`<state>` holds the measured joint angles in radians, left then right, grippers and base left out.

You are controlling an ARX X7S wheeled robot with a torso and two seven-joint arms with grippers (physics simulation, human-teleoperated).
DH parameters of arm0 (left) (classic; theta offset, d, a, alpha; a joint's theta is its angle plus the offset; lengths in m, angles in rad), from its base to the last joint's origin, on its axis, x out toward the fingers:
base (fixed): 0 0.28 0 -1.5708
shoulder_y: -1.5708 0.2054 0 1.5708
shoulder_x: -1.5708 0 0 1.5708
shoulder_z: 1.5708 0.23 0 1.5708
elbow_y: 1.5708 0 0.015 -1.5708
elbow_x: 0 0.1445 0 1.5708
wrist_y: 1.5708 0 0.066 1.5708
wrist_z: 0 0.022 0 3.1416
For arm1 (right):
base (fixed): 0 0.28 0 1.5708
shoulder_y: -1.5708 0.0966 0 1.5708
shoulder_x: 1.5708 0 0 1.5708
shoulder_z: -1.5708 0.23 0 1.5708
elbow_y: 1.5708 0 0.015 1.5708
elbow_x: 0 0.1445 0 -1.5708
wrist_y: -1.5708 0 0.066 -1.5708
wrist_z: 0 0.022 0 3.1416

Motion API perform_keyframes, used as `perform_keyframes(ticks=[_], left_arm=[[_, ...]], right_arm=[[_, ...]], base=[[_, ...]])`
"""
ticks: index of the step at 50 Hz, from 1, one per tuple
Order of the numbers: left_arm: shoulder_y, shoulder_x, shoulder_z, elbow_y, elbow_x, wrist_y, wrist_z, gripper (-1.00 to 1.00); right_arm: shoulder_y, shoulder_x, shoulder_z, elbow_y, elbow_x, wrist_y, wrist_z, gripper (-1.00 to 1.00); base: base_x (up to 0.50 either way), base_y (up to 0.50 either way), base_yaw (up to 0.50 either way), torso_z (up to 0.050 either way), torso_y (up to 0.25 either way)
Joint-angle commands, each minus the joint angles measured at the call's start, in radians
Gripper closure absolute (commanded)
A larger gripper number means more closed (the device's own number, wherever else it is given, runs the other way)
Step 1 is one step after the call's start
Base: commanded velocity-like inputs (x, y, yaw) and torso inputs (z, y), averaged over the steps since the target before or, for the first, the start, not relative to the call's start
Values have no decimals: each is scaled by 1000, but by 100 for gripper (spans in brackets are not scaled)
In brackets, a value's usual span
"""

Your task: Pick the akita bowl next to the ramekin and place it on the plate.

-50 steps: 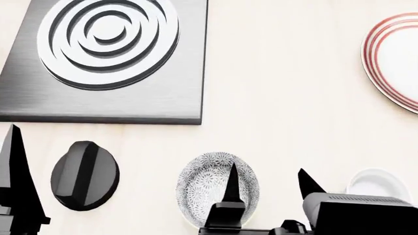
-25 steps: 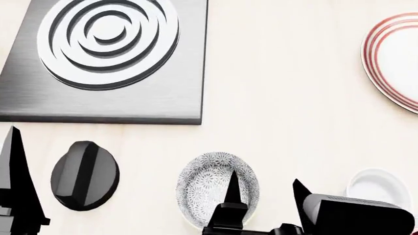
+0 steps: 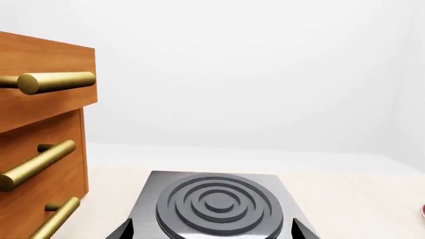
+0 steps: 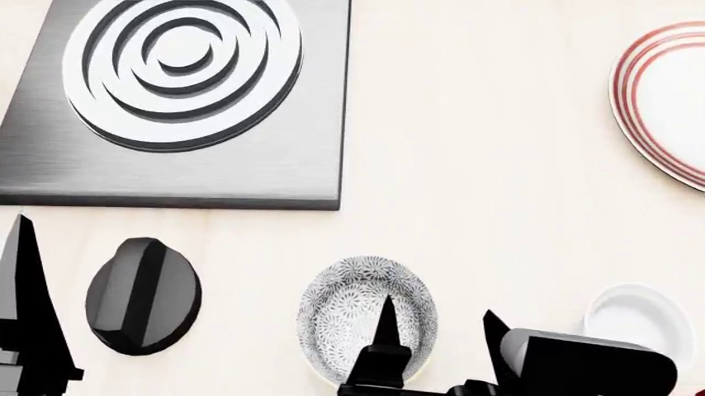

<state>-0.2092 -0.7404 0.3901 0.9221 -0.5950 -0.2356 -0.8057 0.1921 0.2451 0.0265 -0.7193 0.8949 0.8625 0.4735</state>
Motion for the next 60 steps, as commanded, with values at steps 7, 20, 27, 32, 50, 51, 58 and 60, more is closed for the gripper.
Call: perform_keyframes(ticks=[7,20,27,32,50,51,58,60], left_arm=[[4,11,-13,5,6,5,17,-100],[-1,7,-15,5,0,4,15,-100],[-2,6,-14,4,-1,5,14,-100],[-3,7,-13,1,0,6,14,-100],[1,7,-3,-5,10,12,15,-100],[1,7,-3,-5,10,12,15,-100],[3,7,-1,-7,11,14,16,-100],[4,7,2,-8,13,15,17,-100]], right_arm=[[-1,-11,-3,41,-25,-28,-26,-100],[8,-14,-20,92,-34,-49,-45,-100],[9,-14,-27,104,-35,-56,-46,-100],[6,-12,-32,111,-39,-63,-48,-100],[-10,-3,-39,103,-43,-90,-53,100],[-10,-2,-39,103,-43,-91,-52,100],[-15,0,-45,101,-59,-105,-47,100],[-17,0,-44,100,-64,-111,-45,100]], base=[[0,0,0,0,0],[0,0,0,0,0],[0,0,0,0,0],[0,0,0,0,0],[0,0,0,0,0],[0,0,0,0,0],[0,0,0,0,0],[0,0,0,0,0]])
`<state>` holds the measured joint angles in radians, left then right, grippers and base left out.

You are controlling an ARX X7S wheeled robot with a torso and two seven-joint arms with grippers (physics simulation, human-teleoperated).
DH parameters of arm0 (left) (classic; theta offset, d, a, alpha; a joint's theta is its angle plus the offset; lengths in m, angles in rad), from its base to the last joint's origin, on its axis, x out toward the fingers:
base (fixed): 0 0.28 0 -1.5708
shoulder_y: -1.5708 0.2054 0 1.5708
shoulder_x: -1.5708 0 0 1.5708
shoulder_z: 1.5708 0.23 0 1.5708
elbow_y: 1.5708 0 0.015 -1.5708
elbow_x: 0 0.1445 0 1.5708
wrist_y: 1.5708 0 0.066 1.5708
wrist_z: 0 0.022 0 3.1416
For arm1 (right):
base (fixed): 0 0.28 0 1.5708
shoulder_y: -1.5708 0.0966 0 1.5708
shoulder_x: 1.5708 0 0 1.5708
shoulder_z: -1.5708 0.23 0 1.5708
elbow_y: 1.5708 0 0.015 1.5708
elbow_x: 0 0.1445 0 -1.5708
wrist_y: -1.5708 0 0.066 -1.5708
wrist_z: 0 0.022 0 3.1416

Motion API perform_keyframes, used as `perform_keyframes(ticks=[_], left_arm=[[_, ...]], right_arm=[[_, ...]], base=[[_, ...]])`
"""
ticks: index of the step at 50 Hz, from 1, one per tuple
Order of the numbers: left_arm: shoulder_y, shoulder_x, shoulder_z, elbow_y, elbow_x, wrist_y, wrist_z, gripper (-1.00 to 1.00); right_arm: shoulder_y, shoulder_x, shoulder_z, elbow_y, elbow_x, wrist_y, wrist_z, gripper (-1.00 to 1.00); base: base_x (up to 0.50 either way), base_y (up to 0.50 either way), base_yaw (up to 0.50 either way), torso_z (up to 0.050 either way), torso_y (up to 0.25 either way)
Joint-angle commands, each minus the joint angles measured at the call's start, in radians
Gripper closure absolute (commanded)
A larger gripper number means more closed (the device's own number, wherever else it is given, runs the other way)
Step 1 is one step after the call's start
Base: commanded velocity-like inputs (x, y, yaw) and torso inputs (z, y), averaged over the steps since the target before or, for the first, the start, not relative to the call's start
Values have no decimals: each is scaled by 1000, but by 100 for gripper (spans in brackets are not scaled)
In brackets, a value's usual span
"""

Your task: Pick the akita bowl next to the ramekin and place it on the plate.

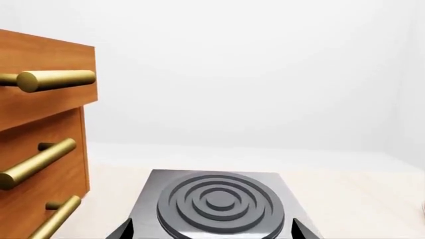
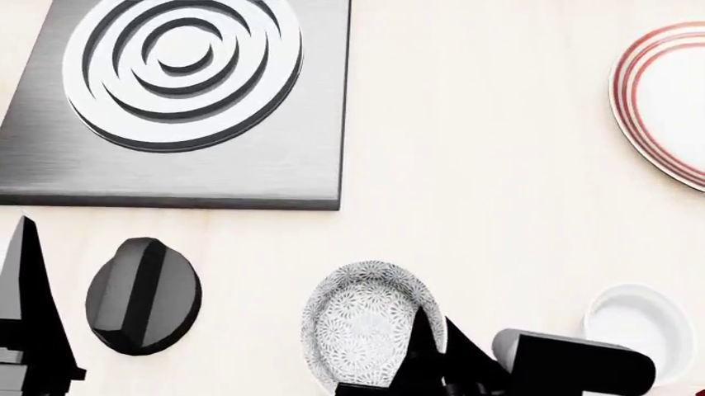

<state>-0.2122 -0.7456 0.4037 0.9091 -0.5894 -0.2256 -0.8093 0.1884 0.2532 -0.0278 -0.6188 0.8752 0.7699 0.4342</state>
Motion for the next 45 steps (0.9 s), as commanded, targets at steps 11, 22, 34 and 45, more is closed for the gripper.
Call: perform_keyframes(ticks=[11,22,34,45], left_arm=[[6,12,-8,9,9,3,18,-100],[4,9,-8,11,5,3,15,-100],[-5,9,-6,12,2,0,13,-100],[-2,9,-2,6,8,5,15,-100]], right_arm=[[-25,-11,28,-46,-17,-61,-23,100],[4,-1,21,-102,40,-37,-5,100],[81,29,25,-157,100,12,43,100],[147,29,39,-120,115,15,66,100]], base=[[0,0,0,0,0],[0,0,0,0,0],[0,0,0,0,0],[0,0,0,0,0]])
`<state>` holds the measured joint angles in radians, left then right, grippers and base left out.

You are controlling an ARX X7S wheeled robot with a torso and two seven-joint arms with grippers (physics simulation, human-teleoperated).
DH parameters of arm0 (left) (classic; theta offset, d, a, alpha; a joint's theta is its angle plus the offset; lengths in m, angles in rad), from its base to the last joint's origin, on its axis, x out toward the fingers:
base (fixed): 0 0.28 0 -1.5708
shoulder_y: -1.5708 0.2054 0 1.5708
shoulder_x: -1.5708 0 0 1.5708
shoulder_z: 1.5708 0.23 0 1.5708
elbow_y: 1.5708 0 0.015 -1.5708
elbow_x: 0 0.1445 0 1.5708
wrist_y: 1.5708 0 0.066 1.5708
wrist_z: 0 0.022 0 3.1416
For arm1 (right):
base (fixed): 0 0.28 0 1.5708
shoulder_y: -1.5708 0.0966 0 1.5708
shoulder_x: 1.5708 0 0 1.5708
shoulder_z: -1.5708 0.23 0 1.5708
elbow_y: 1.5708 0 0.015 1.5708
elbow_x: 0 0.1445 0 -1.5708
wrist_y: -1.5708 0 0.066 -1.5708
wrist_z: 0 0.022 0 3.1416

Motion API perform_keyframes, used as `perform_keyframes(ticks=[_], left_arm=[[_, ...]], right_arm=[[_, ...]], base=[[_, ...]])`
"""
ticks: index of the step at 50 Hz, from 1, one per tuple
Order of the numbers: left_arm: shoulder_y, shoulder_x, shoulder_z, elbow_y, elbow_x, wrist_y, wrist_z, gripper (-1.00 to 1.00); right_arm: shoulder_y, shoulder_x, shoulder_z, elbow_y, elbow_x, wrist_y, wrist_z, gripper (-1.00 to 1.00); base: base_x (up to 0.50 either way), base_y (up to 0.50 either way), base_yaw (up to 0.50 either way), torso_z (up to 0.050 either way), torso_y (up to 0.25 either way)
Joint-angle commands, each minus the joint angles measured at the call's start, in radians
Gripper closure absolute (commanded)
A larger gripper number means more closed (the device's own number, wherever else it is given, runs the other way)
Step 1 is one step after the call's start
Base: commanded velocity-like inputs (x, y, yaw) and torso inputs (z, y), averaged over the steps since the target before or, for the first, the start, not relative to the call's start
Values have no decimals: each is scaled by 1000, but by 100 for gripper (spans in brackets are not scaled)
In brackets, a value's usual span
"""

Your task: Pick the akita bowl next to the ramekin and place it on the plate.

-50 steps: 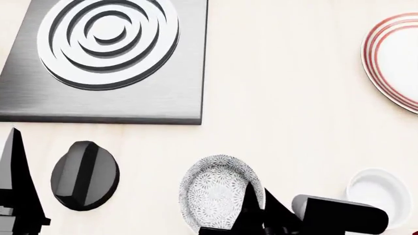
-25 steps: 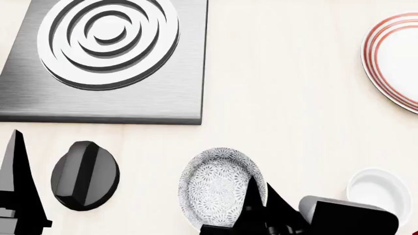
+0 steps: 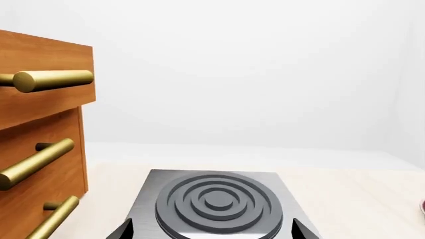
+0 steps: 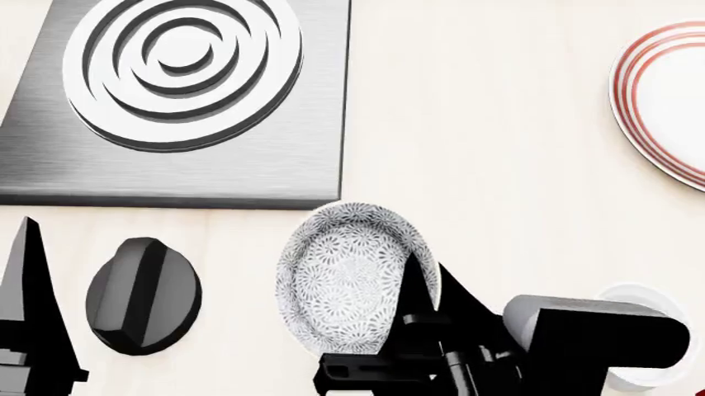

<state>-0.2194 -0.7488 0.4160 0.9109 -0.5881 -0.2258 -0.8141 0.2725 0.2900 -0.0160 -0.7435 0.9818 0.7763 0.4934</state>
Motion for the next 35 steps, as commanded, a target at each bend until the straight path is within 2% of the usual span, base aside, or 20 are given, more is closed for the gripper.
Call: perform_keyframes(ticks=[1,35], left_arm=[[5,13,-14,4,7,5,19,-100],[10,9,-6,-11,22,20,21,-100]], right_arm=[[67,-9,30,7,9,6,8,100],[370,10,32,187,64,61,52,100]], base=[[0,0,0,0,0],[0,0,0,0,0]])
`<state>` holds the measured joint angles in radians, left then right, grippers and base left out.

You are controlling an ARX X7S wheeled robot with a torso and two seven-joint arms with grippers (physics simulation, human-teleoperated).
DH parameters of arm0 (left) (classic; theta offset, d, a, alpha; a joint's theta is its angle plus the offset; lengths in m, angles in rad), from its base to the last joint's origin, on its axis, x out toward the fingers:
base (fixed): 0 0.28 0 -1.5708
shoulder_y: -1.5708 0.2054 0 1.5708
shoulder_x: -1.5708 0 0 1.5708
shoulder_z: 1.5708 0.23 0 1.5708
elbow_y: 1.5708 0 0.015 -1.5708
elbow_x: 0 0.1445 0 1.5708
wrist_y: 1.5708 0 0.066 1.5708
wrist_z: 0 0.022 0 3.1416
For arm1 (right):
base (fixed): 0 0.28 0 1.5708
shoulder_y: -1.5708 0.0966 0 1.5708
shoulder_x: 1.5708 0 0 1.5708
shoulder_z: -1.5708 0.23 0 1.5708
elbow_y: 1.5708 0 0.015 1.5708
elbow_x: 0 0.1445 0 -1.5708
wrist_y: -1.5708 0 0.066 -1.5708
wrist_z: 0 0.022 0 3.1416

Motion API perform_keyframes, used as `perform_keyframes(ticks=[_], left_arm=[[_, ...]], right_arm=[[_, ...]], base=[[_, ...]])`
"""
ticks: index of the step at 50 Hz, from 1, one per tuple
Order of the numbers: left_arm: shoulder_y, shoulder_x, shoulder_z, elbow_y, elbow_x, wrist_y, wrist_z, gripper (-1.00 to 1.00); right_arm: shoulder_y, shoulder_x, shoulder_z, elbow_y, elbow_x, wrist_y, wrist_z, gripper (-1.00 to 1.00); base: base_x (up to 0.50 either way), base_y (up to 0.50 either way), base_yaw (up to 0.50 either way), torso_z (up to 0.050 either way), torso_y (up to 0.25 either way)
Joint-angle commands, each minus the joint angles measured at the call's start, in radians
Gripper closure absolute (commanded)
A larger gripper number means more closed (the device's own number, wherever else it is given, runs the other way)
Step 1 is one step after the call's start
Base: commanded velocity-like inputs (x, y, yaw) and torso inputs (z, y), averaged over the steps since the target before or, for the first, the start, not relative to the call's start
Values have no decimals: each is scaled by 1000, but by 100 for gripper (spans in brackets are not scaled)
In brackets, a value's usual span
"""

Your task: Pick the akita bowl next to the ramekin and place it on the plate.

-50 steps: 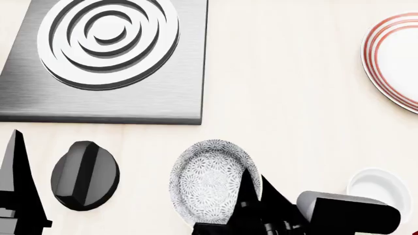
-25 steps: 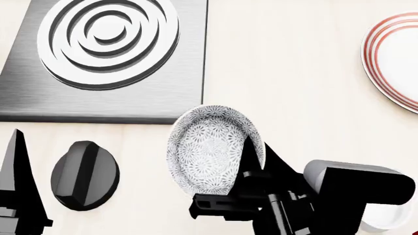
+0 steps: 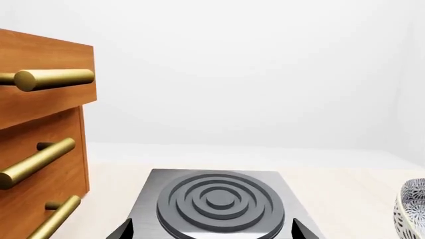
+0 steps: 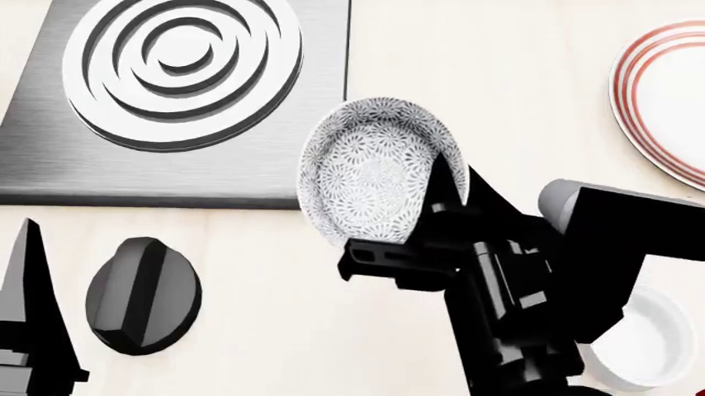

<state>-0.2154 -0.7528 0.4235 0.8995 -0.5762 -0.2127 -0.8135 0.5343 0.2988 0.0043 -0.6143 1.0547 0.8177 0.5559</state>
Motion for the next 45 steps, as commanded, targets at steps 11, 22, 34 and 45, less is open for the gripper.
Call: perform_keyframes(ticks=[11,22,34,45], left_arm=[[6,11,-9,2,12,7,20,-100],[-1,9,-9,3,7,4,17,-100],[-6,6,-9,5,2,1,15,-100],[-3,7,-6,-2,6,7,16,-100]], right_arm=[[192,-5,-2,149,-26,13,-30,100],[244,-3,-3,227,-41,0,-46,100],[306,-19,-15,355,-94,-55,-91,100],[358,-14,-13,465,-119,-75,-115,100]], base=[[0,0,0,0,0],[0,0,0,0,0],[0,0,0,0,1],[0,0,0,0,0]])
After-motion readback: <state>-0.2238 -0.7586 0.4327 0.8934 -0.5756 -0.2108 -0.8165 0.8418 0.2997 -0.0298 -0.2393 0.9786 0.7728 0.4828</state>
